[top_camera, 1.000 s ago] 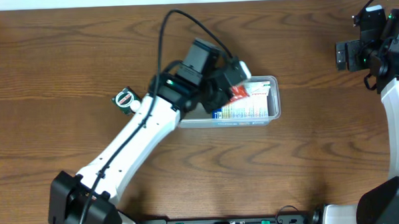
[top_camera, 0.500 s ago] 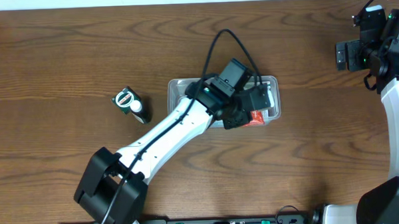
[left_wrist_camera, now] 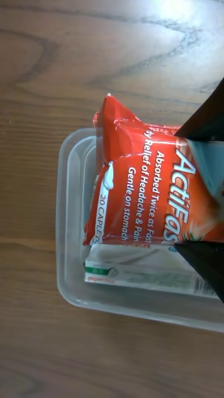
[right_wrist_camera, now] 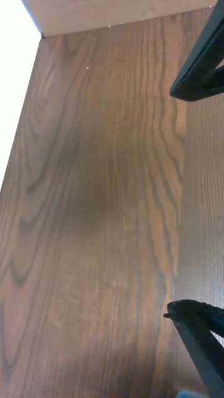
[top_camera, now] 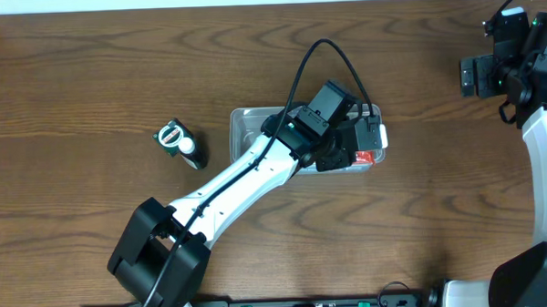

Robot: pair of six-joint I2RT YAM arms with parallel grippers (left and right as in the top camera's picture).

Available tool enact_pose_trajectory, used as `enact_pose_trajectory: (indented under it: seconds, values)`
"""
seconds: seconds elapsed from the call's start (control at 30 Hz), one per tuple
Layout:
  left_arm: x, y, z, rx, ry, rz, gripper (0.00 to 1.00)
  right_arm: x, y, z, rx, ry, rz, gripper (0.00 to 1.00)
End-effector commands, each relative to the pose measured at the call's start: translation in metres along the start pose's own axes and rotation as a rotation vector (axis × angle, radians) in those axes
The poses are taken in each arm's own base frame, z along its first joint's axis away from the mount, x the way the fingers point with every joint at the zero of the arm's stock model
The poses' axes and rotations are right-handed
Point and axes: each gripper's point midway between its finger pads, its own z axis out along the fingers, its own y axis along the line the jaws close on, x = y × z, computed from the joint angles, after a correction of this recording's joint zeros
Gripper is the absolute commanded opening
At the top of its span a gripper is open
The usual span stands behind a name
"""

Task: Pack container
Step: 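Lower the red box into the container's right end and release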

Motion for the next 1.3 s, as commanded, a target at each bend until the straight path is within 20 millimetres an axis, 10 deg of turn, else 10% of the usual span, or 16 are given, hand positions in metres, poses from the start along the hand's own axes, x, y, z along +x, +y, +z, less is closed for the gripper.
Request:
enact_pose_trajectory:
  seconds: [0.0,1.27]
  values:
    - [0.007,0.007,0.008,-0.022,0.028,0.030,0.43,0.000,-0.002,0.002,0.002,0.003,0.017,0.99]
    - [0.014,0.009,0.032,-0.019,0.032,0.039,0.44,0.000,-0.002,0.002,0.002,0.003,0.017,0.99]
